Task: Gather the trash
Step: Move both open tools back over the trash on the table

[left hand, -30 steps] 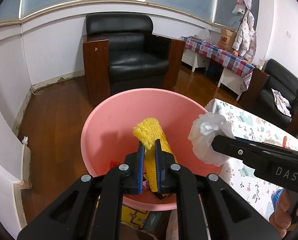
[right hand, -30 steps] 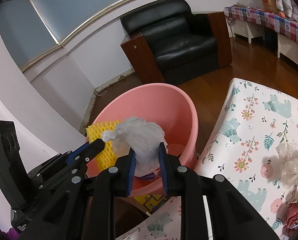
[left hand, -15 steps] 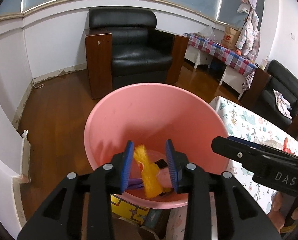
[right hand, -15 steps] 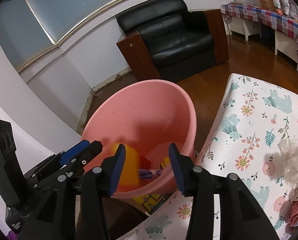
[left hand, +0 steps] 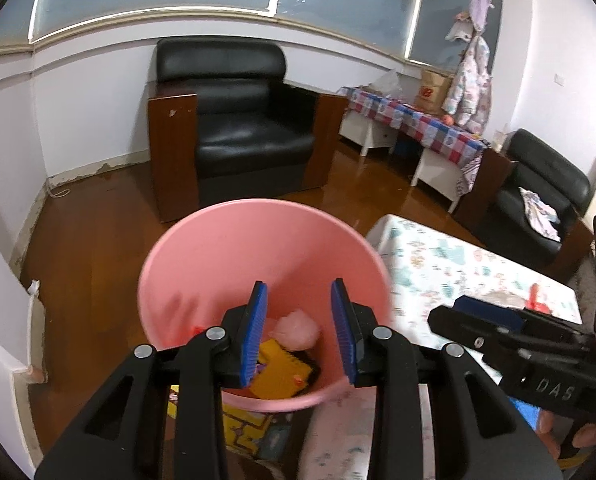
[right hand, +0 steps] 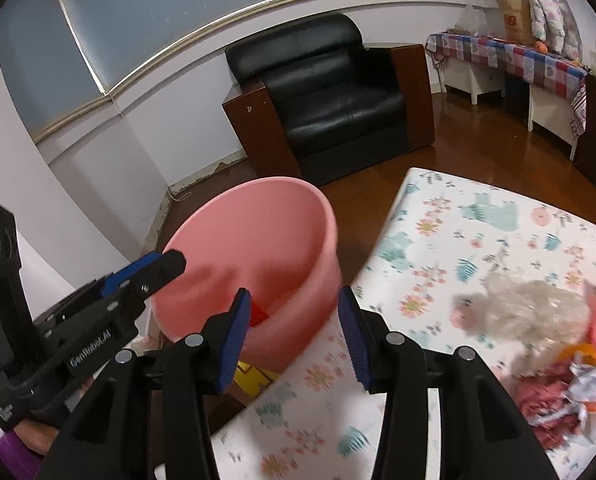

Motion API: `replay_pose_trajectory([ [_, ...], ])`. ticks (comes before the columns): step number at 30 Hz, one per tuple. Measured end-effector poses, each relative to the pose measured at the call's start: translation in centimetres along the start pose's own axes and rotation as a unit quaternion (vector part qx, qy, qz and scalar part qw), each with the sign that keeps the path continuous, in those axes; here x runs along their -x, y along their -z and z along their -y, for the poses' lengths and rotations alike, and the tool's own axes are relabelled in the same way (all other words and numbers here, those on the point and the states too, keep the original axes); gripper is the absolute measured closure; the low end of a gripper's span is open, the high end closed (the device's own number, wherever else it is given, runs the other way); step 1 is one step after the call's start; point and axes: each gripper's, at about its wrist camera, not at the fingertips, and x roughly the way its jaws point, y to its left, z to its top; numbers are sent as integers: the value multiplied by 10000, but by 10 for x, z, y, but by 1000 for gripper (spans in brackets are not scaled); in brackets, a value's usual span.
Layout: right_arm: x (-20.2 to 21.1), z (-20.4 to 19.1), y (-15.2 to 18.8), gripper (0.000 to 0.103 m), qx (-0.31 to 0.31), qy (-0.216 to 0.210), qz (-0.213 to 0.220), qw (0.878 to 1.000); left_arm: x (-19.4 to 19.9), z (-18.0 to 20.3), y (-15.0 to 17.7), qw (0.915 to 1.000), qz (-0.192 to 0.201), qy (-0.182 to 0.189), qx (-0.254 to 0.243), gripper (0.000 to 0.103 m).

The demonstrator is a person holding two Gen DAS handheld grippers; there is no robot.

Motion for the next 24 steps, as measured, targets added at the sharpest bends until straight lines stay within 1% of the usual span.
replay_pose_trajectory([
  [5,30,7,16,58,161,138,82,9997,12,29,5,9994,17,321,-131,70],
  [10,61,17,42,58,303,343,146,9988,18,57,17,9982,54,453,-382,70],
  [14,82,27,64,58,407,542,176,9975,19,73,23,9970,-70,638,-427,70],
  [17,100,39,79,58,403,715,194,9964,18,80,24,9965,-123,649,-519,70],
  [20,116,57,96,59,301,953,127,9949,21,86,26,9961,-101,711,-517,70],
  [24,128,81,120,59,21,1164,-132,9931,20,92,29,9955,-163,765,-539,70],
])
